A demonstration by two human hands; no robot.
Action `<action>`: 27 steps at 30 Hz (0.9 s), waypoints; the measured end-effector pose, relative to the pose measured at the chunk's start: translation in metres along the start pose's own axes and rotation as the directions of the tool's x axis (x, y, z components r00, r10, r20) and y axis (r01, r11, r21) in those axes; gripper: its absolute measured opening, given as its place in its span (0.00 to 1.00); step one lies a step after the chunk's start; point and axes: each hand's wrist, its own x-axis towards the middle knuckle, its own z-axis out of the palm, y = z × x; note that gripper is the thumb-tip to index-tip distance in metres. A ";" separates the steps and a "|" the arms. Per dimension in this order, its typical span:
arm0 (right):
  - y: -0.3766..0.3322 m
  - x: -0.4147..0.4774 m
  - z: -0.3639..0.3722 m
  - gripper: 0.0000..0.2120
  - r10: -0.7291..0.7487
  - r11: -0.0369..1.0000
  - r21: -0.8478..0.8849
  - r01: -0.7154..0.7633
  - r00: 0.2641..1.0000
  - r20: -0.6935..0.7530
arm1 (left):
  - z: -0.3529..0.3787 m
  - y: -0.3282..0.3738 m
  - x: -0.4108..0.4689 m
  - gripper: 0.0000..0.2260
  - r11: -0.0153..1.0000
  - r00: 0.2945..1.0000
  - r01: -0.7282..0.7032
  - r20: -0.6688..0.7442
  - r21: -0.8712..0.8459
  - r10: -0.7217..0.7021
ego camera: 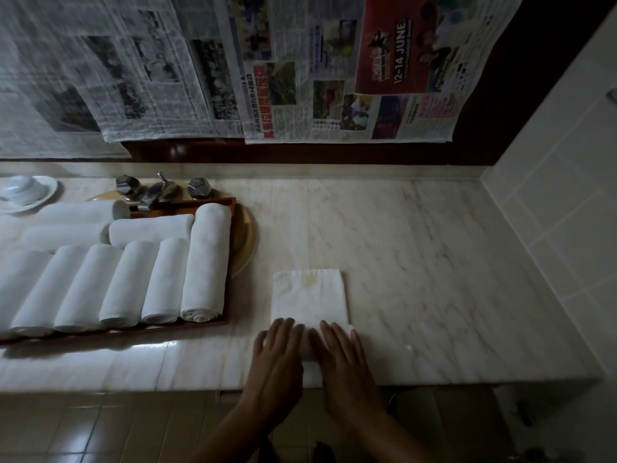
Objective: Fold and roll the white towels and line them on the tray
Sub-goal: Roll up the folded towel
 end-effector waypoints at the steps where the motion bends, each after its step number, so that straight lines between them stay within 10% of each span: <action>1: 0.001 0.004 -0.002 0.39 -0.002 1.000 -0.012 0.002 1.000 0.012 | 0.007 0.003 -0.002 0.35 0.999 0.998 -0.031 0.060 0.024 0.030; 5: 0.010 0.024 -0.004 0.30 -0.043 0.999 -0.028 0.044 0.998 0.046 | 0.016 -0.010 0.007 0.49 0.986 0.988 -0.057 0.149 0.157 0.033; 10: 0.022 0.048 -0.022 0.45 -0.056 0.998 -0.011 0.059 0.982 0.181 | 0.009 -0.030 0.036 0.40 0.980 0.973 -0.120 0.215 0.157 0.085; 20: 0.026 0.054 -0.055 0.36 -0.094 0.987 0.157 0.025 0.889 0.448 | -0.026 -0.050 0.033 0.33 0.977 0.903 -0.209 0.378 -0.028 0.204; 27: 0.032 0.024 -0.052 0.29 -0.029 0.939 0.307 -0.157 0.851 0.525 | -0.028 -0.060 -0.004 0.25 0.896 0.890 0.110 0.443 -0.431 0.104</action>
